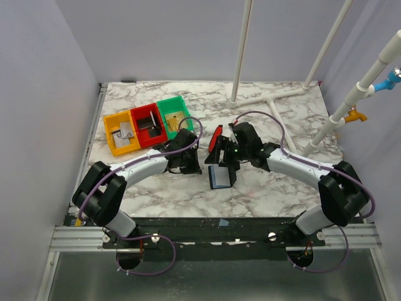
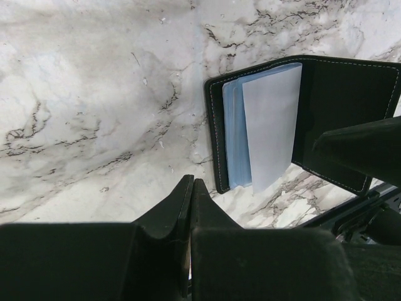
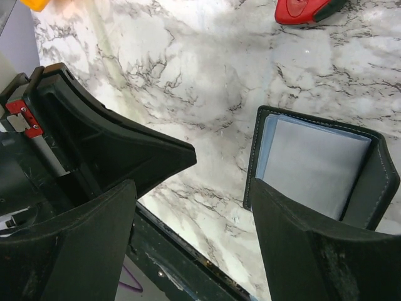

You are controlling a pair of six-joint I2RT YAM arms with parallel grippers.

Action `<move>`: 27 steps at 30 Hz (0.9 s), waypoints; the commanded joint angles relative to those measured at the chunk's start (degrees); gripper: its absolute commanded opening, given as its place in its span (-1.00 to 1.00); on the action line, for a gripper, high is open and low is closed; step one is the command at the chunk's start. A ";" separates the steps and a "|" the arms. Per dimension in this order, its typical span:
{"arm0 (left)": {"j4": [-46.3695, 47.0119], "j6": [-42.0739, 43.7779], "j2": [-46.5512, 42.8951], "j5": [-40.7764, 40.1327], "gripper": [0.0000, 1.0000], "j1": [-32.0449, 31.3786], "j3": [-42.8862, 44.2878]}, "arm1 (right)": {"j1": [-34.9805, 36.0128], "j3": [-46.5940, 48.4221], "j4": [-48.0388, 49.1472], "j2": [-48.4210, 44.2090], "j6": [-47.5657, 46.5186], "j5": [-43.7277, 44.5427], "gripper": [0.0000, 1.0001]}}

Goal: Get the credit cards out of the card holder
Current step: Close the card holder at the center of the board.

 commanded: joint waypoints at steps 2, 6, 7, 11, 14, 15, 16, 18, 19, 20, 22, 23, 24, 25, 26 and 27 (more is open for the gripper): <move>-0.40 1.22 -0.44 -0.26 -1.00 0.14 0.83 | 0.63 3.90 -6.63 -4.05 -3.46 8.13 0.57; 0.08 1.13 0.07 0.29 -1.00 0.05 1.03 | -0.60 4.20 -15.29 -9.26 -5.77 20.05 0.78; 0.08 1.12 0.06 0.29 -1.00 0.07 1.05 | -1.55 3.00 -16.49 -10.34 -5.83 21.16 0.82; 0.21 1.39 0.32 0.56 -1.00 0.10 1.14 | -5.18 -5.24 -16.01 -17.42 -4.23 23.88 1.00; 0.38 1.50 0.74 0.81 -1.00 0.08 1.23 | -6.87 -9.60 -15.13 -22.33 -3.00 26.03 1.00; 0.40 1.47 0.96 0.96 -1.00 0.05 1.29 | -8.05 -10.70 -15.02 -22.63 -2.84 25.25 1.00; 0.39 1.56 1.17 1.03 -1.00 0.05 1.46 | -9.21 -11.82 -14.46 -22.60 -2.75 23.44 1.00; 0.39 1.63 1.35 1.12 -1.00 0.03 1.66 | -11.89 -15.17 -11.78 -21.97 -1.90 17.81 1.00; 0.31 1.73 1.46 1.22 -1.00 0.07 1.73 | -13.12 -17.11 -9.44 -21.69 -1.17 13.95 1.00; 0.23 1.75 1.47 1.19 -1.00 0.07 1.84 | -13.88 -19.34 -6.94 -21.27 -0.02 10.71 1.00; 0.13 1.81 1.55 1.14 -1.00 0.10 1.87 | -13.99 -21.73 -3.84 -20.05 2.08 7.47 1.00; 0.17 1.80 1.52 1.12 -1.00 0.09 1.78 | -13.94 -22.67 -2.18 -19.58 3.13 6.33 1.00; 0.29 1.77 1.55 1.12 -1.00 0.09 1.76 | -13.97 -23.78 -0.86 -19.17 4.02 5.39 1.00; 0.30 1.75 1.70 1.20 -1.00 0.07 1.76 | -13.94 -24.47 0.54 -18.67 4.73 4.54 1.00; 0.35 1.68 1.84 1.28 -1.00 0.05 1.84 | -13.97 -25.32 1.83 -18.28 5.21 3.65 1.00; 0.46 1.70 1.90 1.29 -1.00 0.07 1.76 | -13.96 -26.14 3.64 -17.73 5.96 2.69 1.00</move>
